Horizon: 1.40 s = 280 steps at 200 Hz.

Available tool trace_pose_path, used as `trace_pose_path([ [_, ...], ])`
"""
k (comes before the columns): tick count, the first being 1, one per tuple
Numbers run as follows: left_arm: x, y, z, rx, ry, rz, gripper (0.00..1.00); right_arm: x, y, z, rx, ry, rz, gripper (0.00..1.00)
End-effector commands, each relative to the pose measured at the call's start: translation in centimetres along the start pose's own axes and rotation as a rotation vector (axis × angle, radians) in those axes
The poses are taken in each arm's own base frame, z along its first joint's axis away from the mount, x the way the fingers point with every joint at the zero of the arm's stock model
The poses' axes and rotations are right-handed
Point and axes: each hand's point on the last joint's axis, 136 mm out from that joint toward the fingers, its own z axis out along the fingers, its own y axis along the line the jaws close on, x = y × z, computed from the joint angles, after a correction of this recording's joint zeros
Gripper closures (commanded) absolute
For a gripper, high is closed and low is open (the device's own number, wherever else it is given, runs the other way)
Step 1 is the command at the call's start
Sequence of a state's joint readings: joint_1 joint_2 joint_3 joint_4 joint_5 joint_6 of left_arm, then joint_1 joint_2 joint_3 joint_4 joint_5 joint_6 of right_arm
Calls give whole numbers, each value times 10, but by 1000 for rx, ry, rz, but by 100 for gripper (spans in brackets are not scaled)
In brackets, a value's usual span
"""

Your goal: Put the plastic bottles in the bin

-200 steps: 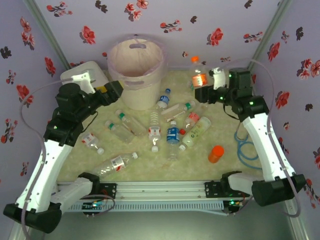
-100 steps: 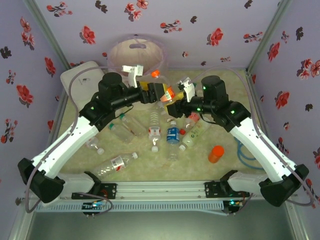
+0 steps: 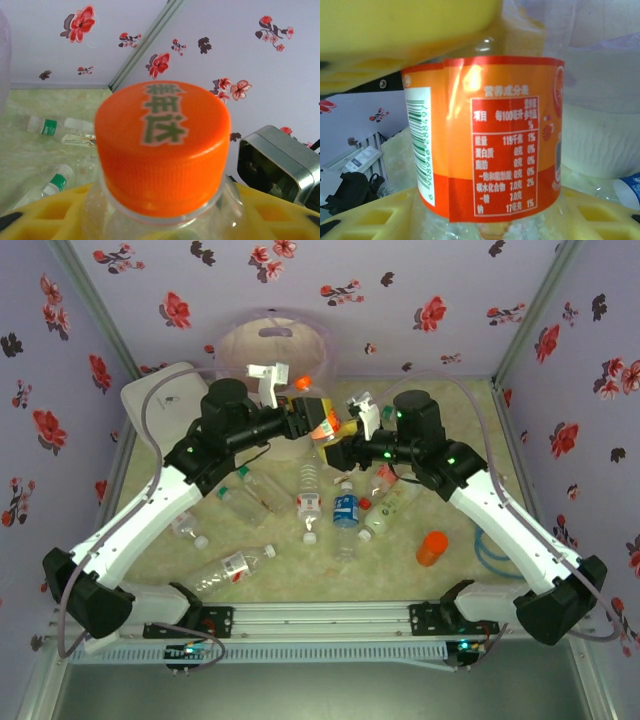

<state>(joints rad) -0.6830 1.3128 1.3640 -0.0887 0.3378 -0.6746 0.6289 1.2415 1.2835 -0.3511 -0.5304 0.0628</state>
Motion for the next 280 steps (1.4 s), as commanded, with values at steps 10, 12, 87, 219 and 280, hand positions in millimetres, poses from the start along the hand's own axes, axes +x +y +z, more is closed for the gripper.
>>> trace_pose_path([
  [10, -40, -8, -7, -8, -76, 74, 58, -7, -12, -2, 86, -6, -10, 14],
  [12, -42, -8, -7, -10, -80, 78, 58, -7, -14, -3, 97, -5, -8, 11],
  [87, -183, 82, -36, -429, -289, 264, 66, 38, -84, -75, 499, 41, 280, 1],
  [219, -96, 322, 56, -867, 254, 347, 100, 160, -138, -157, 960, 282, 672, 1],
  [280, -8, 358, 80, -833, 523, 348, 96, 171, -147, -146, 928, 277, 735, 1],
])
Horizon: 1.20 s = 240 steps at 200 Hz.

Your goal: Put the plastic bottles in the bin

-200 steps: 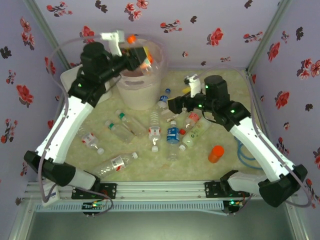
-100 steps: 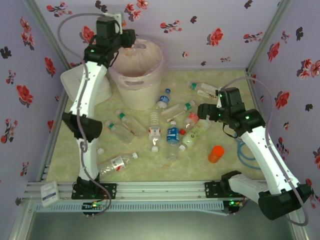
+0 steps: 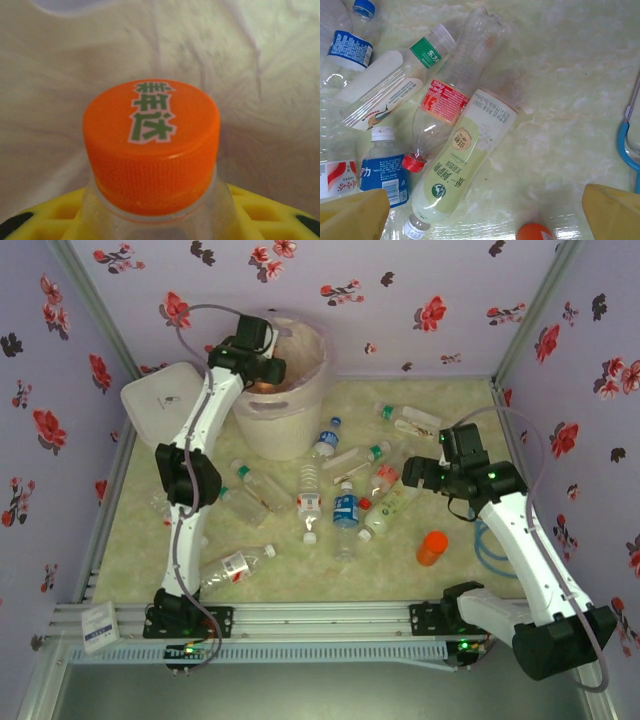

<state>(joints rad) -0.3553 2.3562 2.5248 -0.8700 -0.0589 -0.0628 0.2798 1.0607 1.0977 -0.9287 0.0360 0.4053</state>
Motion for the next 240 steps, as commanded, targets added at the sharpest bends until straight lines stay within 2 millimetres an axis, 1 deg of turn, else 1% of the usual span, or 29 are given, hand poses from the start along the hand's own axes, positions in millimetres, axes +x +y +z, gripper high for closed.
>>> trace_pose_path([
  [1, 37, -15, 24, 32, 116, 83, 96, 2, 0, 8, -19, 18, 47, 1],
  [15, 48, -16, 33, 37, 145, 83, 84, 1, -2, 10, -22, 23, 75, 1],
  [22, 52, -16, 35, 40, 154, 81, 74, 0, -4, 11, -22, 26, 91, 1],
  [33, 54, -18, 36, 48, 156, 80, 60, 0, -7, 12, -22, 30, 114, 1],
  [47, 52, -19, 35, 51, 145, 79, 48, -2, -10, 13, -21, 25, 133, 1],
  [62, 45, -20, 31, 54, 123, 84, 39, -2, -13, 16, -23, 24, 154, 1],
  [91, 32, -21, 17, 58, 88, 92, 25, -3, -17, 20, -20, 17, 198, 1],
  [126, 8, -20, -13, 58, 22, 108, 13, -8, -22, 23, 4, 7, 237, 1],
  [141, -7, -18, -33, 52, -21, 113, 9, -11, -26, 25, 32, -2, 267, 1],
  [160, -28, -15, -67, 43, -89, 122, 4, -20, -33, 26, 74, -28, 327, 1],
  [171, -42, -13, -91, 33, -139, 129, 0, -30, -37, 28, 99, -67, 400, 1],
  [178, -49, -11, -106, 29, -169, 134, 0, -38, -37, 30, 96, -94, 455, 1],
  [192, -65, -12, -140, 39, -238, 158, 0, -56, -28, 40, 33, -146, 579, 1],
  [196, -63, -12, -148, 42, -228, 166, 0, -62, -25, 44, 7, -162, 615, 1],
  [208, -68, -9, -175, 34, -257, 183, 0, -79, -20, 56, -33, -203, 719, 1],
  [224, -70, -4, -210, 13, -284, 192, 0, -98, -26, 72, 8, -228, 845, 1],
  [240, -59, -1, -239, 9, -282, 184, 0, -116, -33, 89, 66, -220, 957, 1],
])
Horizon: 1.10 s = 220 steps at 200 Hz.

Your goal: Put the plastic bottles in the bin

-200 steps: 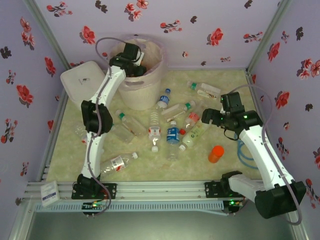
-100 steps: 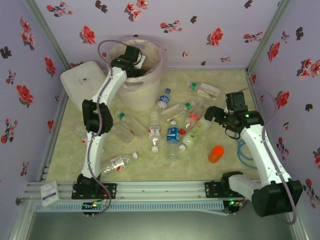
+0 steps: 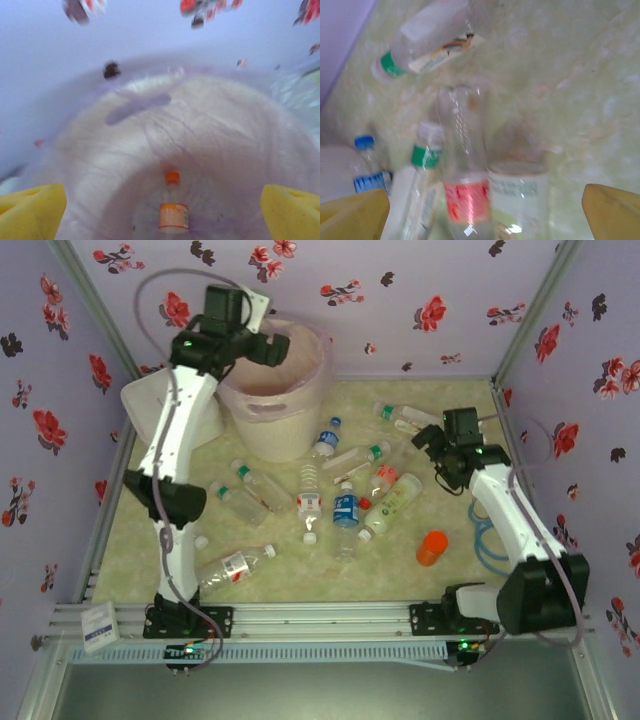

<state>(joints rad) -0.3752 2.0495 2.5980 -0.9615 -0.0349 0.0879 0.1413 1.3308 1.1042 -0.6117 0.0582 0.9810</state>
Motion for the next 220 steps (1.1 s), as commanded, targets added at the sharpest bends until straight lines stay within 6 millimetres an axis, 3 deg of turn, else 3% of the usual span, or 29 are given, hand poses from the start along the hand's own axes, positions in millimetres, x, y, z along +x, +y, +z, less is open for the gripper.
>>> trace_pose_path([
  [1, 0, 2, -60, -12, 11, 37, 0, -43, 26, 21, -2, -108, 274, 1],
  [15, 10, -2, -83, -12, 11, 27, 0, -49, 31, 44, 25, -87, 390, 1],
  [62, 81, -29, -135, 41, 27, -49, 0, -73, 50, 123, 45, -96, 625, 1],
  [76, 103, -33, -142, 52, 45, -72, 0, -84, 51, 139, 78, -135, 637, 0],
  [107, 137, -31, -149, 34, 108, -66, 0, -88, 54, 180, 109, -103, 687, 1],
  [164, 149, -22, -149, -23, 116, -96, 0, -75, 31, 228, 185, -55, 764, 1],
  [192, 152, -24, -141, -16, 132, -104, 1, -76, 20, 233, 207, -53, 760, 1],
  [220, 154, -25, -136, -18, 133, -127, 0, -77, 11, 230, 225, -58, 751, 11],
])
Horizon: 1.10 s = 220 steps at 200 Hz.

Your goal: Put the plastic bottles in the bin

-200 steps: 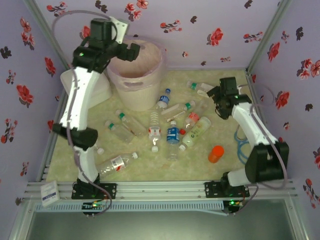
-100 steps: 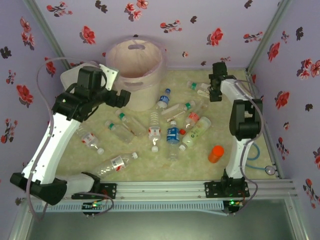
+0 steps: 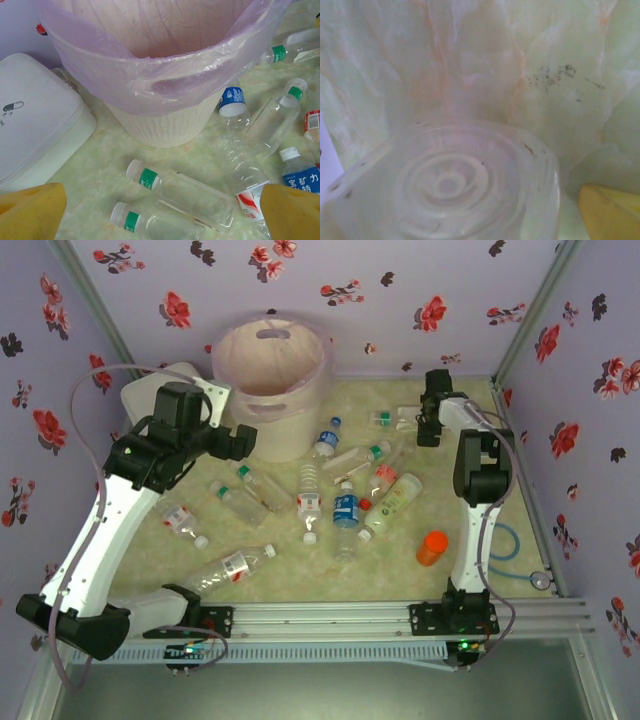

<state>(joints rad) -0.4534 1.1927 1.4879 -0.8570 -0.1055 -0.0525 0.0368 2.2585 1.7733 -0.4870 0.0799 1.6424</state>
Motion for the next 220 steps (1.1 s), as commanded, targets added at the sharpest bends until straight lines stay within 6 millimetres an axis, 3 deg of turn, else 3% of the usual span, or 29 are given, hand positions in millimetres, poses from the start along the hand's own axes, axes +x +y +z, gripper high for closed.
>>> trace_pose_path([
  [1, -2, 2, 7, -16, -13, -42, 0, -15, -17, 8, 57, -33, 14, 12],
  [32, 0, 3, 5, -15, -27, -70, 0, -22, -15, 3, 45, -29, 17, 23],
  [60, -3, 3, 4, -14, -37, -87, 0, -28, 2, -9, -10, -16, 21, 34],
  [124, -29, -17, -13, 112, -141, -171, 2, -52, 42, -88, -164, -21, -71, 48],
  [140, -34, -32, -13, 155, -158, -137, 2, -44, 42, -108, -217, 12, -149, 52],
  [182, -48, -97, -5, 315, -153, 5, 1, -17, 47, -180, -476, 79, -486, 70],
  [220, -58, -143, -3, 481, -146, 13, 0, 30, 17, -241, -591, 202, -893, 74],
])
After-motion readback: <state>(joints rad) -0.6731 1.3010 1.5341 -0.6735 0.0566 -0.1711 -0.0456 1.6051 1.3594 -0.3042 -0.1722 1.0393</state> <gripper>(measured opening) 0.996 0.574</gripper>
